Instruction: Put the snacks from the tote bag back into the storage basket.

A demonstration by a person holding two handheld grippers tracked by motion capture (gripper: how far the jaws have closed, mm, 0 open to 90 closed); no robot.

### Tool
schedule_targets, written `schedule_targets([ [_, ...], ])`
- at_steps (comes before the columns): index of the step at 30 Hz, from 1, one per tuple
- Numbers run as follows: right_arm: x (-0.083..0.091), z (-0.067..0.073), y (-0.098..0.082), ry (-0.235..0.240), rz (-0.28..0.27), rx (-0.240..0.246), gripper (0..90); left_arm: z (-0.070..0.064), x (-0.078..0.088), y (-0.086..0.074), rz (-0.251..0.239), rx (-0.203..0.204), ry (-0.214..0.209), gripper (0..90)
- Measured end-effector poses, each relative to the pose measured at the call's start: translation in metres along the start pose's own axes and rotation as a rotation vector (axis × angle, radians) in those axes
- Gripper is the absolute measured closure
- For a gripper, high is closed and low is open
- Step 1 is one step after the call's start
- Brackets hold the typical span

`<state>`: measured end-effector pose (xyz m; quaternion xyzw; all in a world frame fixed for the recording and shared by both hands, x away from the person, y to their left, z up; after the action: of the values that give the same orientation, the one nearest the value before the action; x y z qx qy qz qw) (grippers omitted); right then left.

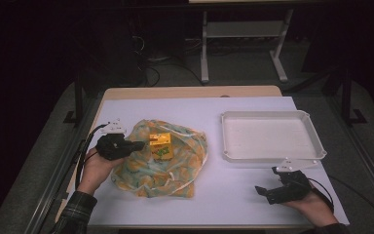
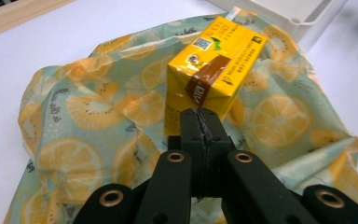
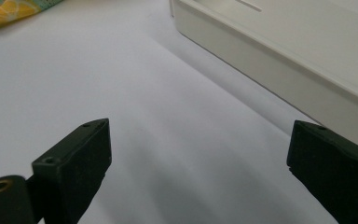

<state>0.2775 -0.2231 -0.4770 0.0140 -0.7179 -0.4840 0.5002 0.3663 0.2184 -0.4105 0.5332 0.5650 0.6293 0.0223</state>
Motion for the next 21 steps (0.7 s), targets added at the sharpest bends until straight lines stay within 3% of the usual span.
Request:
schedule_targets([
  [6,0.0,0.0,0.0,0.003,0.001,0.0,6.2,0.001,-0.008,-0.001,0.008,0.014,0.004,89.7],
  [21,-0.001,0.0,-0.001,0.005,0.006,0.004,6.2,-0.003,-0.019,-0.005,0.049,-0.017,-0.008,89.7],
])
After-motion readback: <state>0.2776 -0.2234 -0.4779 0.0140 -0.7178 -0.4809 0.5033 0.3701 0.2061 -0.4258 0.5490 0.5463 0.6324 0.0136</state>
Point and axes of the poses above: each handheld gripper's, and its own axes: x roughly backward along the jaws, y roughly out of its top, z roughly to its left, the point moved 6 cm from there along -x, roughly forward along the jaws, and after that the axes turned 9 degrees about x, right-handed, at the moved point
